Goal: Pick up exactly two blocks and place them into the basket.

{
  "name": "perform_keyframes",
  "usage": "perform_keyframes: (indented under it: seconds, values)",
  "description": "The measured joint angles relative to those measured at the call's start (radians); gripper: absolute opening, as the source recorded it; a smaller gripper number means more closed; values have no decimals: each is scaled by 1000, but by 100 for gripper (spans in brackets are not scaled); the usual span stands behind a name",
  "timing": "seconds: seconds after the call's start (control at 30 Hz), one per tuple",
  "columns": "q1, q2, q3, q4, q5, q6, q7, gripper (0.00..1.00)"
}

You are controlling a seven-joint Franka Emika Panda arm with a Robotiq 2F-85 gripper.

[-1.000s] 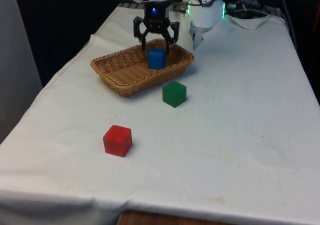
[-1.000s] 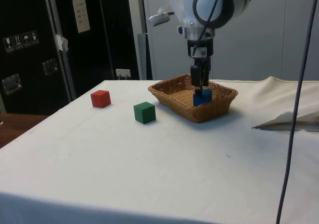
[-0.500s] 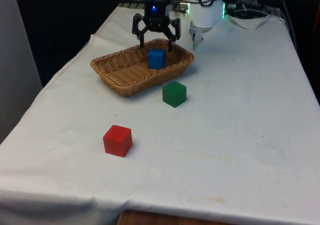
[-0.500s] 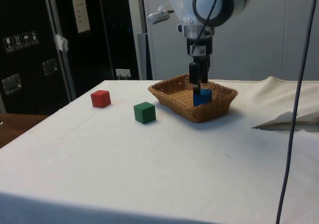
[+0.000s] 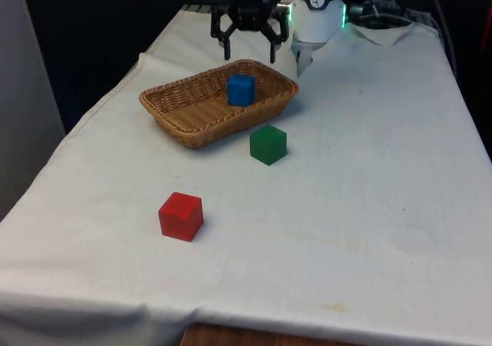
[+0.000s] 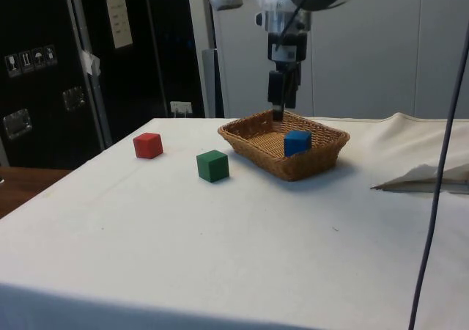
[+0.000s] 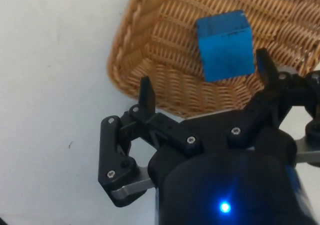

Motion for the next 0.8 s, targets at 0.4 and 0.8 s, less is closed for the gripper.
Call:
perform_keyframes:
  seconds: [0.4, 0.8]
  values:
    - [2, -41, 98, 20, -4, -21, 91, 100]
    - [4, -40, 182, 54, -4, -53, 167, 100]
